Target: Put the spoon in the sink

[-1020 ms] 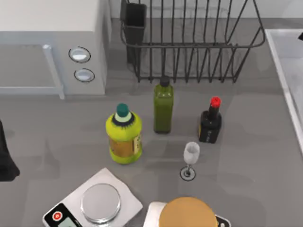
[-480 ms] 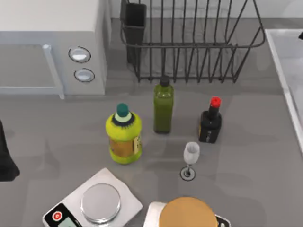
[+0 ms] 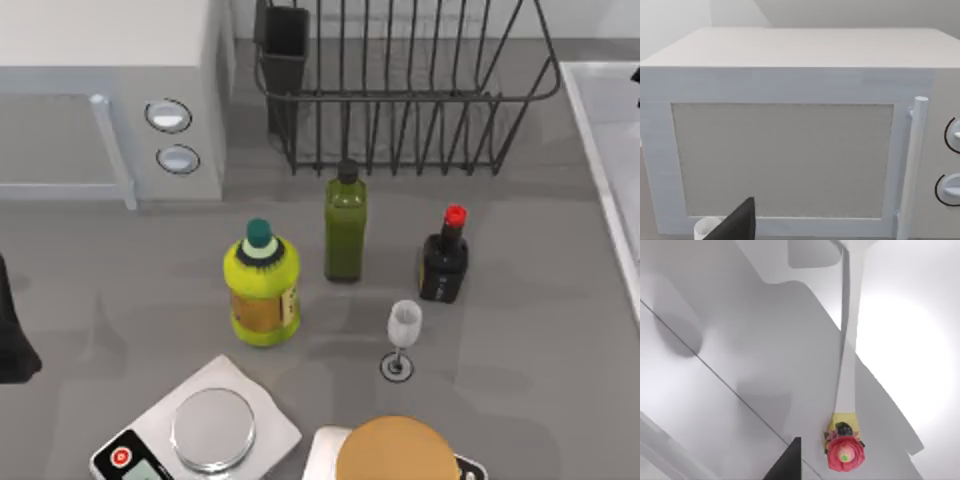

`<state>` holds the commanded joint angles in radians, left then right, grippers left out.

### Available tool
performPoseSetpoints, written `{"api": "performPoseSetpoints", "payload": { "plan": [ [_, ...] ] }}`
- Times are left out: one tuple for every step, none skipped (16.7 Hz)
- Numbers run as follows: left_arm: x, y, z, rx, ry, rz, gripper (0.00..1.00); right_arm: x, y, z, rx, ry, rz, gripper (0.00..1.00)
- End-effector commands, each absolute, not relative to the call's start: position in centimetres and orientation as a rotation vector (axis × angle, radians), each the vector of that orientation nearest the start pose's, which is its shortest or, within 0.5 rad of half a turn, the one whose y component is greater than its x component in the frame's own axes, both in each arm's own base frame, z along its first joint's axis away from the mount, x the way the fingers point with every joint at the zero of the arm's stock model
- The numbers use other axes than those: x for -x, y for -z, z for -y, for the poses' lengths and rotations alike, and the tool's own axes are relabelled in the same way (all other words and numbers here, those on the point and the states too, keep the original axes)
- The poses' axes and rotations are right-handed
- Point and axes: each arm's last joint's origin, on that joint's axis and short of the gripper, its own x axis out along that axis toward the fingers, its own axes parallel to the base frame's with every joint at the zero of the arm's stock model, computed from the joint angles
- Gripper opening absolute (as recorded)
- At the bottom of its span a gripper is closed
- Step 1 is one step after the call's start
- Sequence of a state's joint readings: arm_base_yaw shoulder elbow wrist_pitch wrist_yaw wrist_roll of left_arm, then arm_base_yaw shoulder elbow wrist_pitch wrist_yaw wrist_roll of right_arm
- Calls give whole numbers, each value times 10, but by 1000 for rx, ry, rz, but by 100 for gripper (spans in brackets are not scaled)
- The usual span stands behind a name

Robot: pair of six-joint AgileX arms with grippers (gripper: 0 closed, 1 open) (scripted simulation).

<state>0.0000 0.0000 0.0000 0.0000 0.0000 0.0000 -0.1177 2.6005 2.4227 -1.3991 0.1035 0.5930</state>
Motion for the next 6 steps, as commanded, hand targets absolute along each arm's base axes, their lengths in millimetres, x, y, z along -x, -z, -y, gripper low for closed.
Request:
{"api": "performPoseSetpoints", "payload": {
  "plan": [
    [-106,-160,1,0,0,0,100,-500,-153,55,-468,619,-1483,100],
    [-106,-160,1,0,0,0,100,-500,-153,55,-468,619,-1483,100],
    [-106,-160,1,0,0,0,100,-500,-153,55,-468,619,-1483,100],
    [-106,-160,1,0,0,0,100,-500,-153,55,-468,619,-1483,100],
    [-106,-160,1,0,0,0,100,-500,-153,55,-468,619,-1483,100],
    [-106,-160,1,0,0,0,100,-500,-153,55,-468,619,-1483,100]
  ]
}}
